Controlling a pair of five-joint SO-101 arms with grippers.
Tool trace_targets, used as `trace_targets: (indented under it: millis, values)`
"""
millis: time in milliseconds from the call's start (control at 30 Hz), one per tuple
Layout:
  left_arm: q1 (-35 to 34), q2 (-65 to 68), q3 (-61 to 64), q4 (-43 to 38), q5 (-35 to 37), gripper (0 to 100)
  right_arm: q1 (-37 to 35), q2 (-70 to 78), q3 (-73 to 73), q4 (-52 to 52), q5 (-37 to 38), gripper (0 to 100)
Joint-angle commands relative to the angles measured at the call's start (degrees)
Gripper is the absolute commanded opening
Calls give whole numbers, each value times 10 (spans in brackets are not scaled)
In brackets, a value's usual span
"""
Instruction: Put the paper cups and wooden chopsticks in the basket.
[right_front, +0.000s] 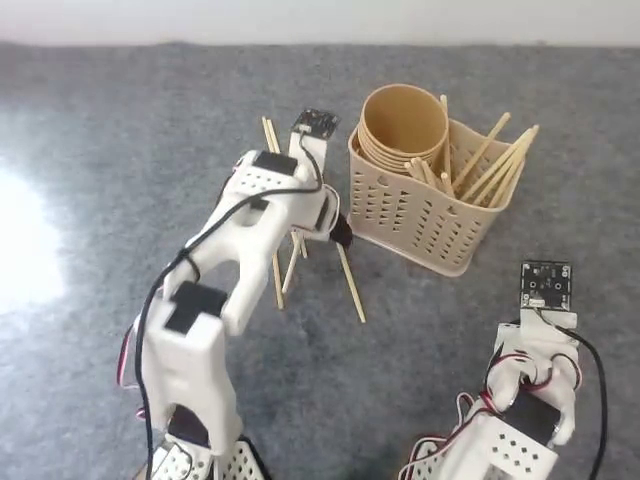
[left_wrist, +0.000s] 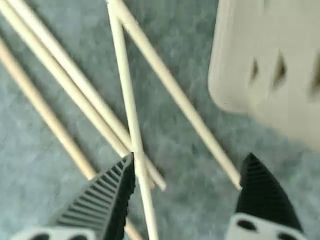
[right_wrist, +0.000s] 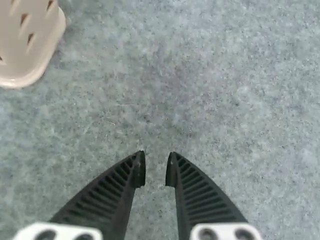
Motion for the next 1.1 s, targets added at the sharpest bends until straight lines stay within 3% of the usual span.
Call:
trace_targets:
  millis: [0, 133, 433, 733, 900, 1067]
  values:
    - [-28, 32, -85, 4, -5, 211, -10, -8, -3, -12, -3, 80]
    - [-40, 80, -141, 35, -44, 134, -10, -8, -3, -13, -3, 80]
    - [-24, 132, -220, 113, -50, 131, -10, -8, -3, -13, -3, 80]
    - [-10, 149, -226, 149, -49, 125, -29, -8, -1, -13, -2, 80]
    - [8, 149, -225, 156, -50, 11, -29, -8, -1, -12, -2, 80]
    - [26, 149, -225, 172, -49, 13, -29, -8, -1, -12, -2, 80]
